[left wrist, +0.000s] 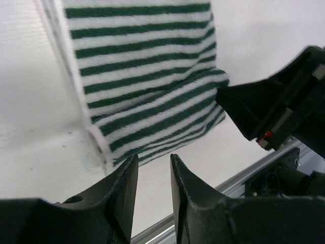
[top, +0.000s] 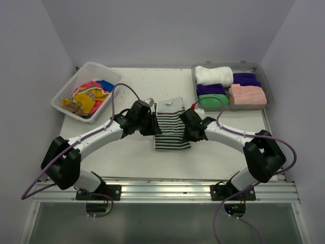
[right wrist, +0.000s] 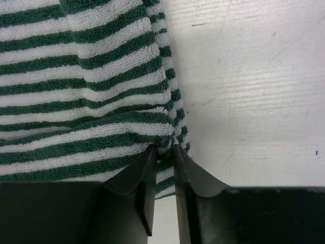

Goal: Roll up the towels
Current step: Roll the towel

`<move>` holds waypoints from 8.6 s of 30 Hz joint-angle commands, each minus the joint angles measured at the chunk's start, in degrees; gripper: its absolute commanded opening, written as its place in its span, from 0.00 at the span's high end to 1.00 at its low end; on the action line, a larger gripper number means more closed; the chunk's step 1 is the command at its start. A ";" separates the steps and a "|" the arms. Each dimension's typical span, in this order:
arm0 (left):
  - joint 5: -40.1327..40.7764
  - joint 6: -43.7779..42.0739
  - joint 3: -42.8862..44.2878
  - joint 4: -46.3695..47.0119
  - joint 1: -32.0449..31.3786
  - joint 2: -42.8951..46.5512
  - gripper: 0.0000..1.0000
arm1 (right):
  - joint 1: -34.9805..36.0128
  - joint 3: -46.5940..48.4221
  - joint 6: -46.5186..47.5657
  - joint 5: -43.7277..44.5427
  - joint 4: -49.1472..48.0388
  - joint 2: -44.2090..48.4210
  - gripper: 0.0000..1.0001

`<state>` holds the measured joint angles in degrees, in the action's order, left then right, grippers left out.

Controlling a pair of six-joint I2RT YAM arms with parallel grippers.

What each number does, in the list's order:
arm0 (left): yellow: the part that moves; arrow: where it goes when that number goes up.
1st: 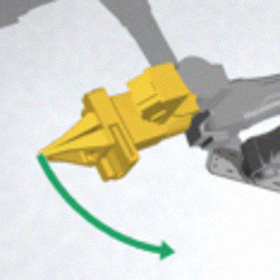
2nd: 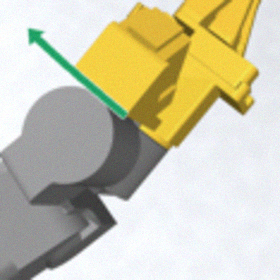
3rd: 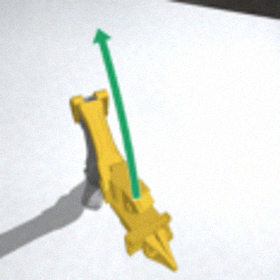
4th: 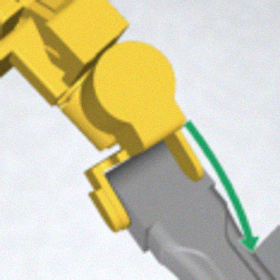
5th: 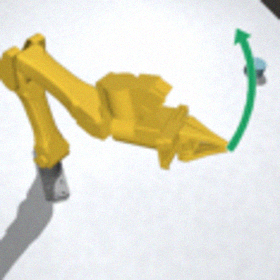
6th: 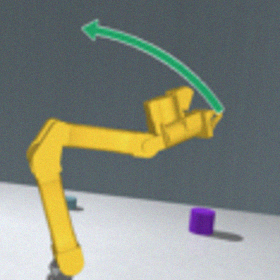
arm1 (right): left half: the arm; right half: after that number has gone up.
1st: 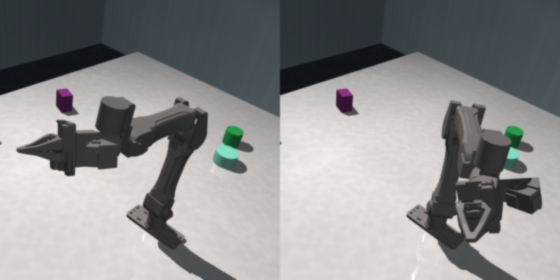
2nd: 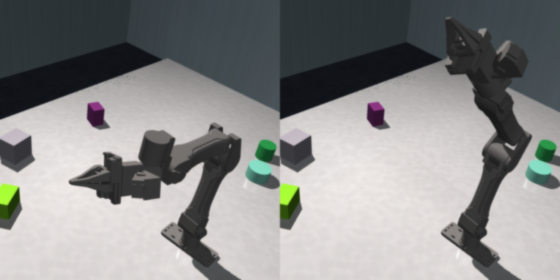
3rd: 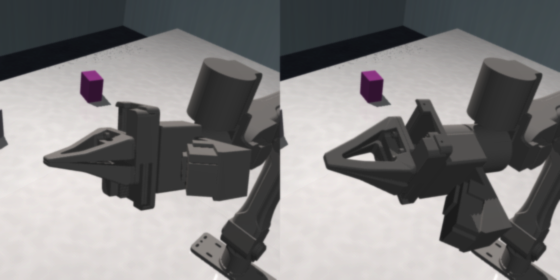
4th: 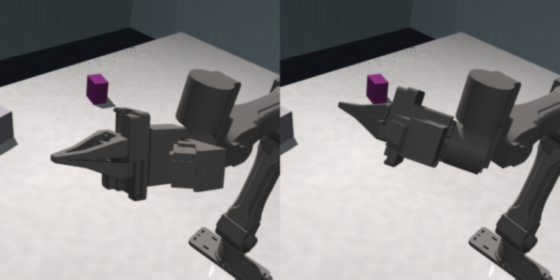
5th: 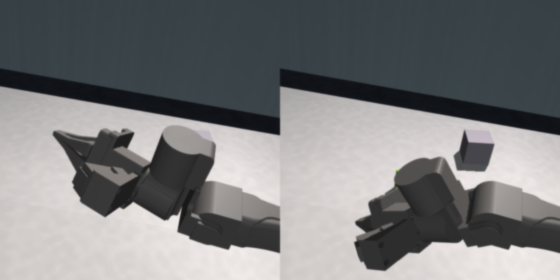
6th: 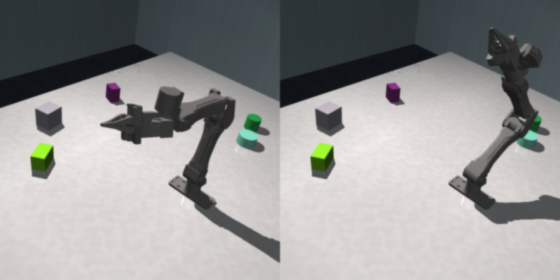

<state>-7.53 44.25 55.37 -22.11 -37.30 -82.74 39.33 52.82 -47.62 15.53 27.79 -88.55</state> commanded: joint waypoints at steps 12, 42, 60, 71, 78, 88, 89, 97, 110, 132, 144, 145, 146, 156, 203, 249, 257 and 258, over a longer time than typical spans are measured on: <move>-7.32 -6.72 4.12 7.78 -1.73 -15.78 0.73 | 0.22 2.55 0.16 1.26 3.06 10.15 0.50; -5.31 -13.84 21.25 4.79 5.39 -26.24 0.75 | -1.71 8.44 4.98 -0.50 -3.36 -8.48 0.83; -6.18 -8.04 -1.74 10.77 1.97 -16.61 0.80 | -2.86 6.16 17.90 -4.54 -5.82 -4.62 0.83; -1.97 -4.87 -6.79 1.82 -3.04 1.26 0.73 | -2.86 6.77 23.98 -10.25 -8.19 -1.99 0.81; -0.91 -5.84 -1.86 -4.17 -4.62 4.43 0.69 | -2.86 8.97 20.99 -11.75 -5.73 5.66 0.67; 16.83 -4.70 13.87 -16.03 -17.18 -4.42 0.62 | -16.02 0.99 14.04 -11.21 2.62 20.24 0.52; 18.59 -4.70 17.19 -16.91 -20.33 -5.84 0.60 | -19.61 -0.16 13.61 -12.01 3.05 21.05 0.52; 32.39 -2.50 33.47 -30.53 -31.95 -25.44 0.47 | -27.90 -7.82 13.77 -15.18 5.87 27.38 0.50; 32.58 -4.35 38.14 -28.34 -33.81 -32.04 0.41 | -28.78 -9.40 13.95 -17.20 5.08 26.77 0.49; 30.12 -5.93 32.09 -21.32 -31.17 -35.75 0.65 | -28.78 -11.33 13.08 -18.86 4.29 26.77 0.47; 4.37 -6.55 5.98 5.14 -20.62 -16.23 0.85 | -20.71 -18.46 0.60 -26.61 -12.06 25.28 0.28; 3.76 -6.37 4.93 5.67 -20.19 -15.96 0.85 | -18.78 -17.93 -0.28 -26.34 -13.10 24.32 0.27; 2.27 -6.28 4.48 6.89 -20.01 -15.53 0.85 | -17.90 -16.88 -0.81 -26.25 -13.72 22.39 0.27; -3.28 -4.88 -0.35 12.53 -17.99 -12.18 0.85 | -9.37 -11.86 -4.06 -22.30 -18.65 10.08 0.31; 15.87 -13.05 5.45 13.05 -30.46 -11.21 0.35 | -6.72 -3.86 -18.39 -5.24 7.63 9.45 1.00; -29.99 9.96 -15.10 51.71 -7.45 -13.15 1.00 | -10.77 -13.34 -12.41 -9.99 -2.54 28.78 0.40; -32.20 12.88 -19.86 57.88 -4.89 -13.24 1.00 | -10.85 -19.85 -13.73 -13.68 -11.87 28.18 0.35; -32.28 13.14 -19.95 58.31 -4.80 -13.24 1.00 | -10.77 -20.29 -13.82 -14.21 -12.93 27.65 0.35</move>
<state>-36.80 55.00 36.23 29.45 -42.70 -96.64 28.75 33.45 -60.66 3.38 21.74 -60.07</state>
